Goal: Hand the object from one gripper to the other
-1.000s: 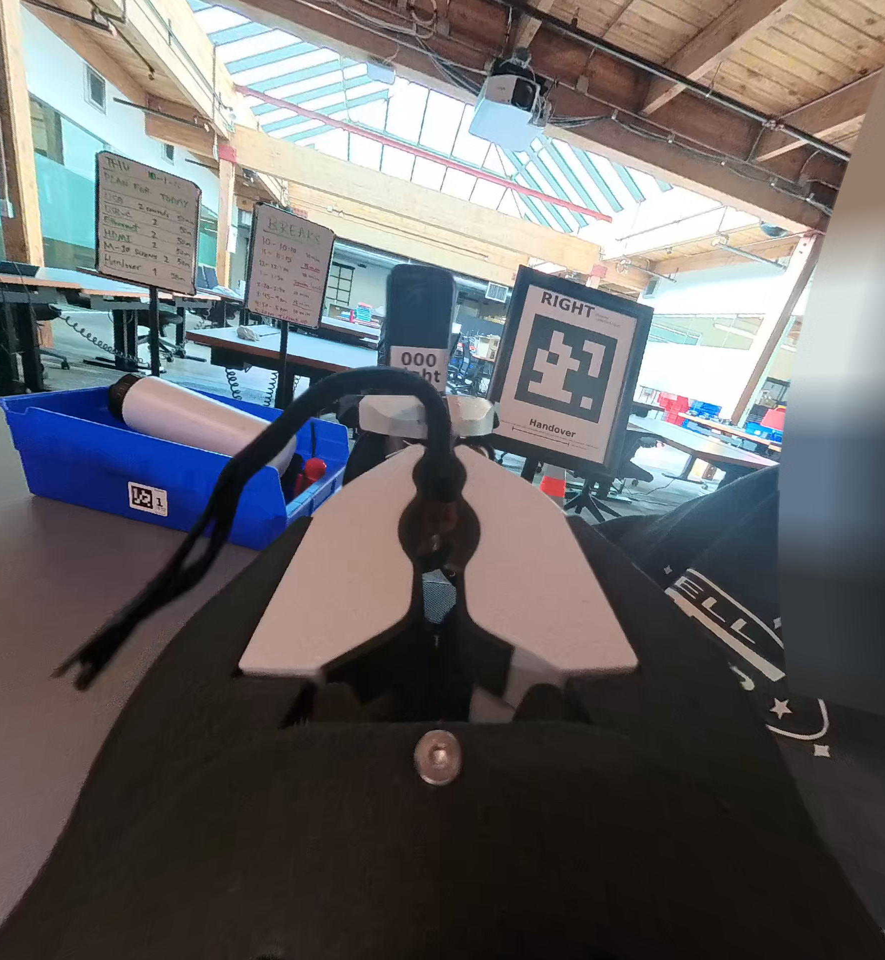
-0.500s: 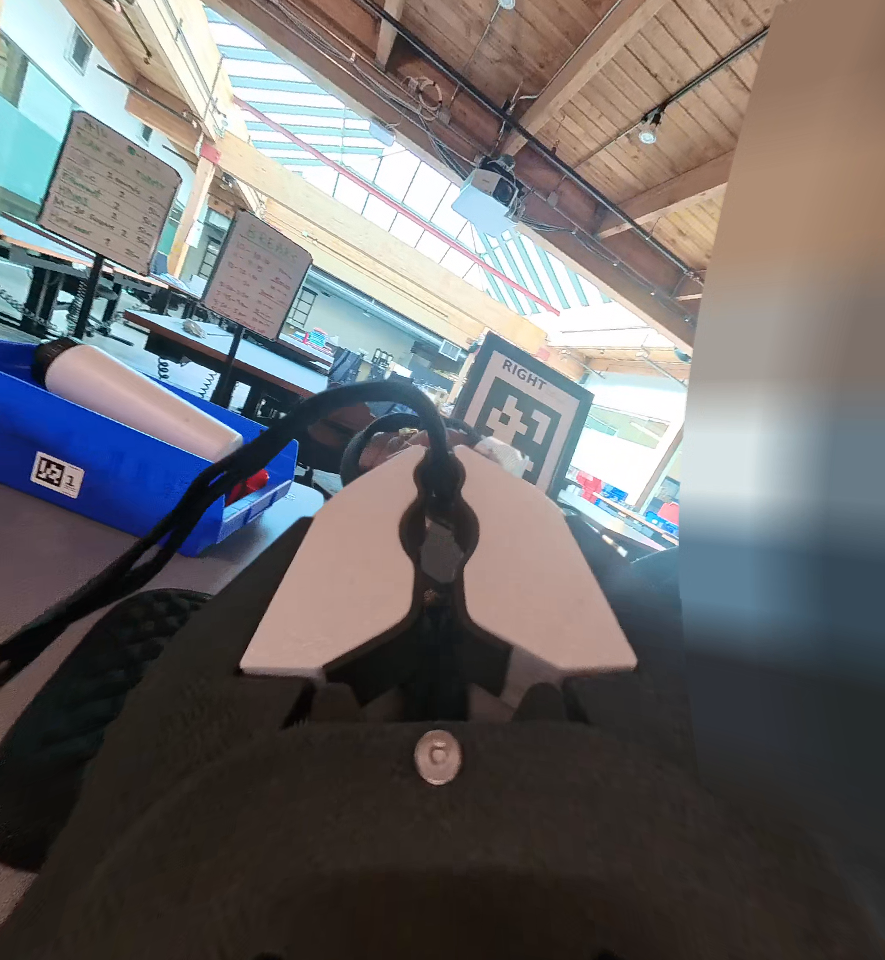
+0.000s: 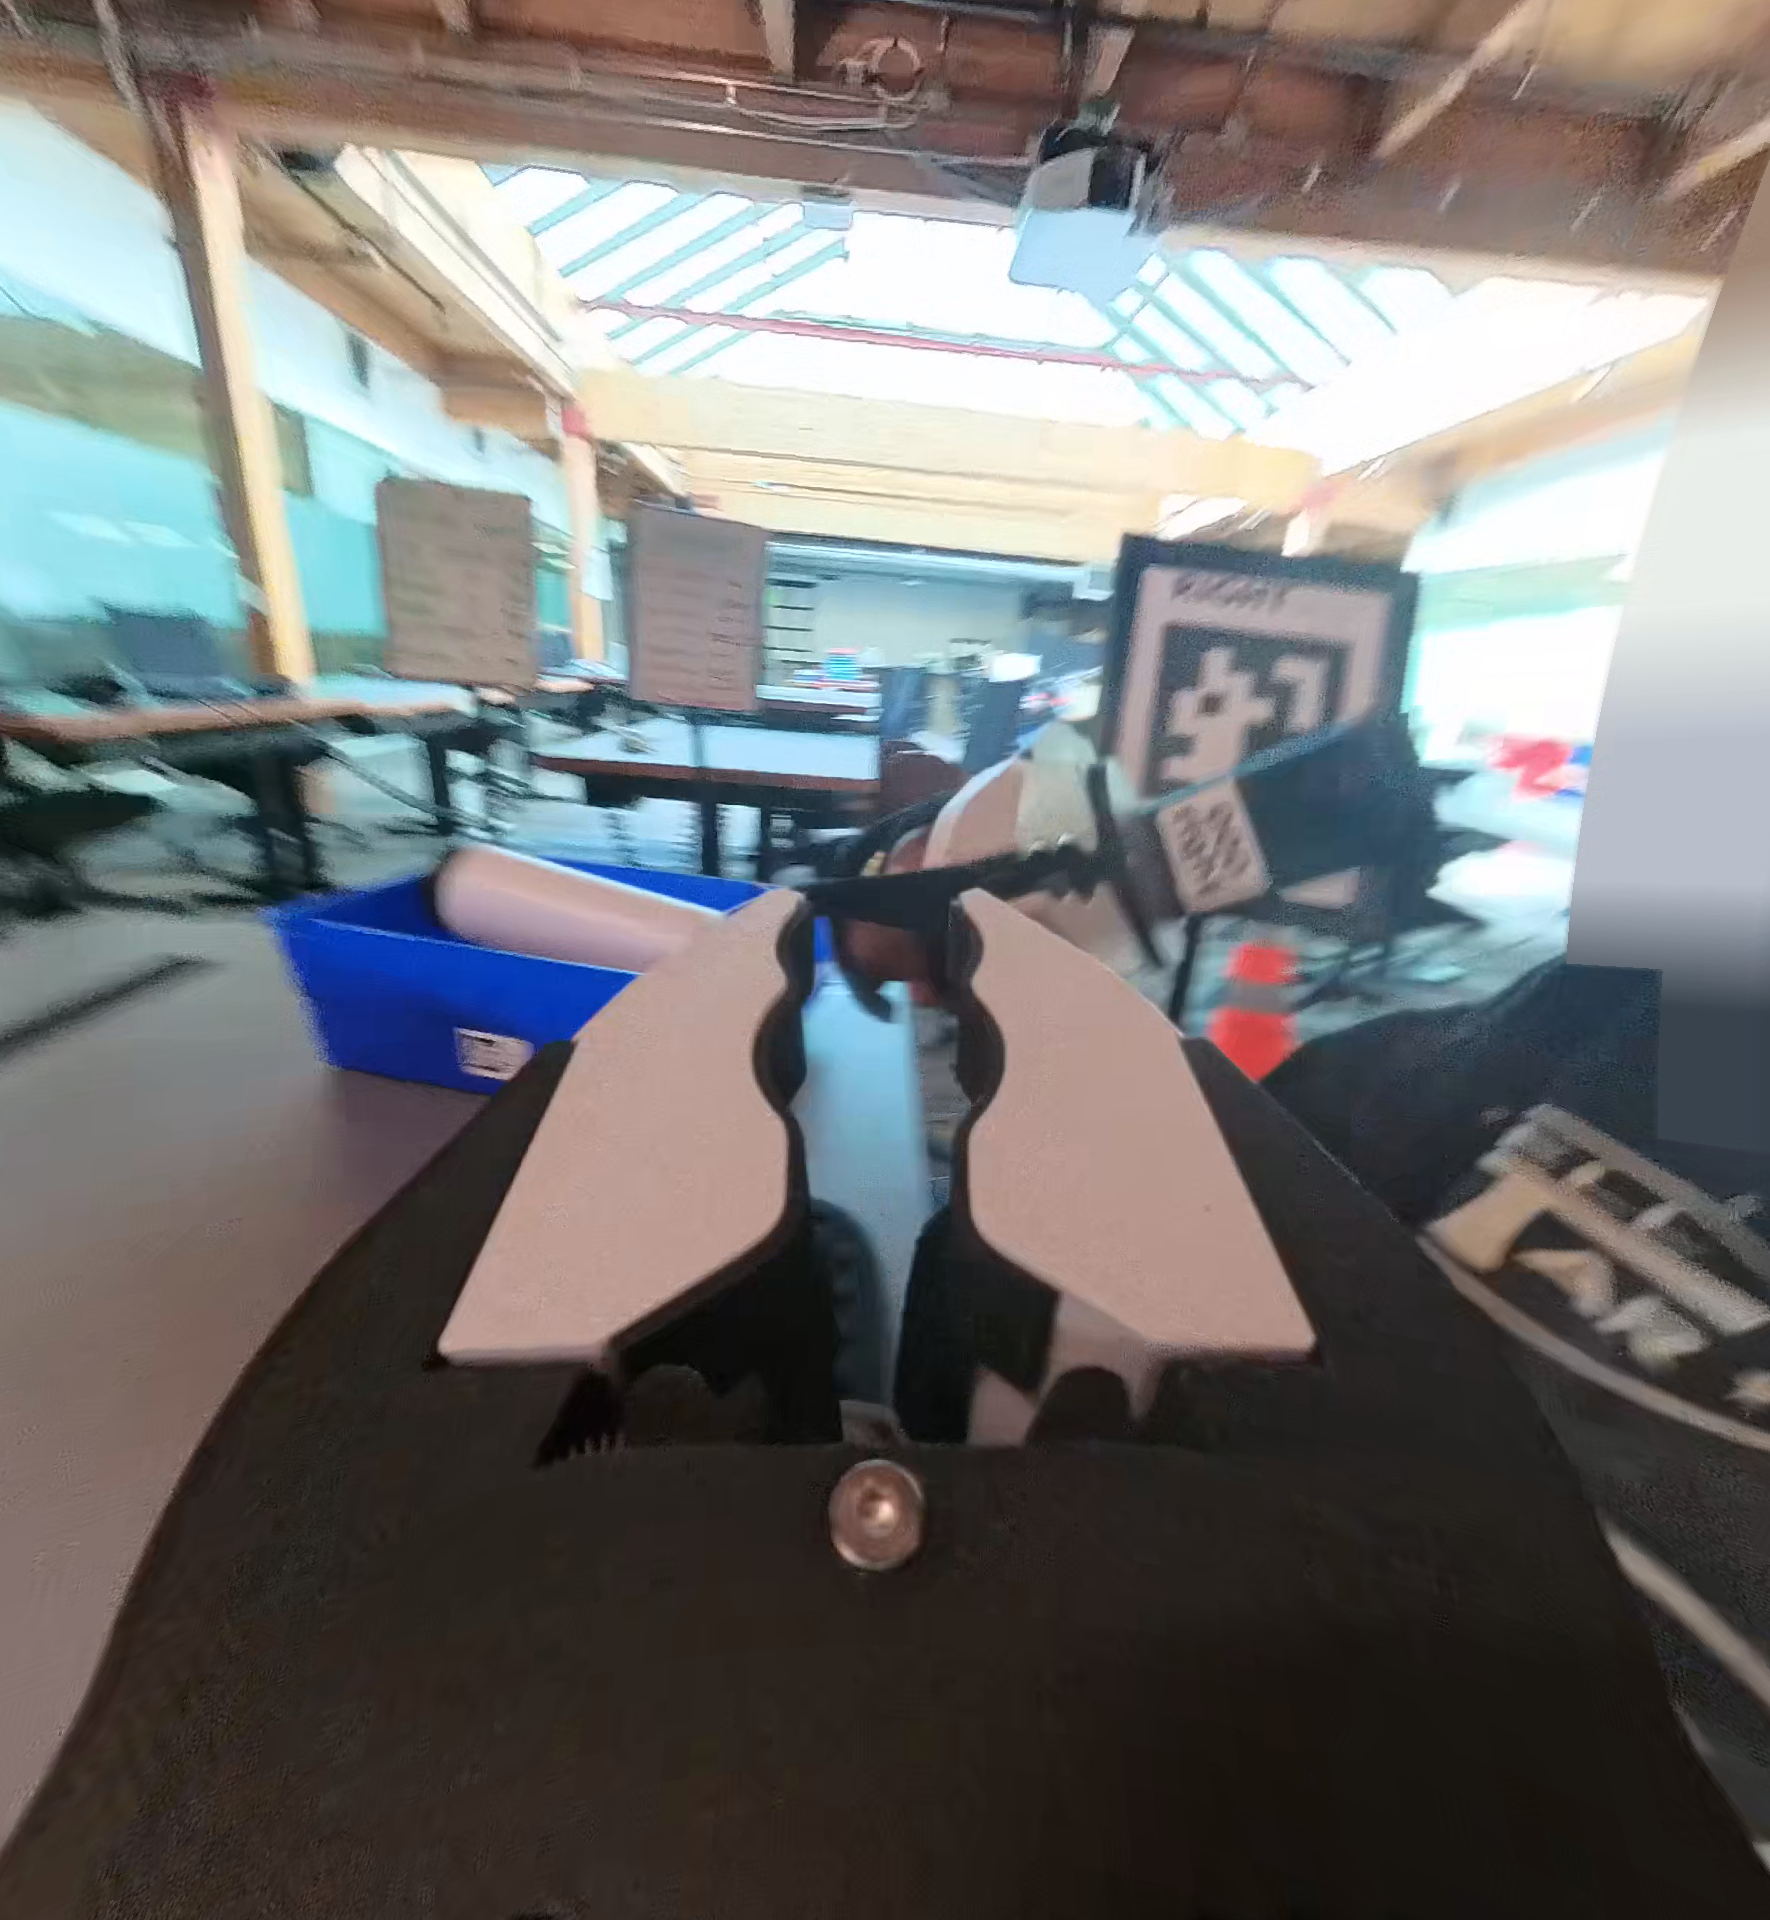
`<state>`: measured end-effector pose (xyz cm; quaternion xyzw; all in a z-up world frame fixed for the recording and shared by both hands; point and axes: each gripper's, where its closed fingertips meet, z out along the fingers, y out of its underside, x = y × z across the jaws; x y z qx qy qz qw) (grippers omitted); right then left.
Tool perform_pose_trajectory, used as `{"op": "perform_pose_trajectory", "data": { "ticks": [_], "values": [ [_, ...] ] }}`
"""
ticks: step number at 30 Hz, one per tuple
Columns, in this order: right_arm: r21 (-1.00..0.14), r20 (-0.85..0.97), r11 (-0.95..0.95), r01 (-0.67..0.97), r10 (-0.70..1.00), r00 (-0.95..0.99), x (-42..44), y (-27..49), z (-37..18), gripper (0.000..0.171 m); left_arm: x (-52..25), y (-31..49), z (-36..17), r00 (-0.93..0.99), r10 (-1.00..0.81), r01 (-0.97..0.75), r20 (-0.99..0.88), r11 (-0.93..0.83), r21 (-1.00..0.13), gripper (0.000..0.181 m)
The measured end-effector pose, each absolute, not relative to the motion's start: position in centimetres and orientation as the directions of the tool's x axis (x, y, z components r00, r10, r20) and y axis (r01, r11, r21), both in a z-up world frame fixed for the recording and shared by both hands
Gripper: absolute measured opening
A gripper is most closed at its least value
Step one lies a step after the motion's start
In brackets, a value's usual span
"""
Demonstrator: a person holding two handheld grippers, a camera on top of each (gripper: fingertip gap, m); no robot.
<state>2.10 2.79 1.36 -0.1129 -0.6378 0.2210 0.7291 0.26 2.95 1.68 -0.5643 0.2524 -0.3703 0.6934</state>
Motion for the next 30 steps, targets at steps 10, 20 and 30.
{"op": "perform_pose_trajectory", "data": {
  "ticks": [10,20,30],
  "values": [
    [-0.920,0.392,0.352,-0.175,0.857,-0.336,3.2,1.7,1.7,0.006,2.7,1.7,1.0,0.646,-0.658,-0.194,-0.388,0.350,-0.916,0.023],
    [-0.968,0.243,0.194,-0.157,0.879,-0.411,3.4,1.4,2.2,0.007,3.2,1.9,0.6,0.643,-0.646,-0.235,-0.411,0.344,-0.909,0.005],
    [-0.990,0.021,-0.058,-0.129,0.841,-0.540,3.1,1.3,2.3,0.029,1.8,0.9,3.3,0.494,-0.867,0.312,0.058,0.114,-0.943,0.004]
  ]
}}
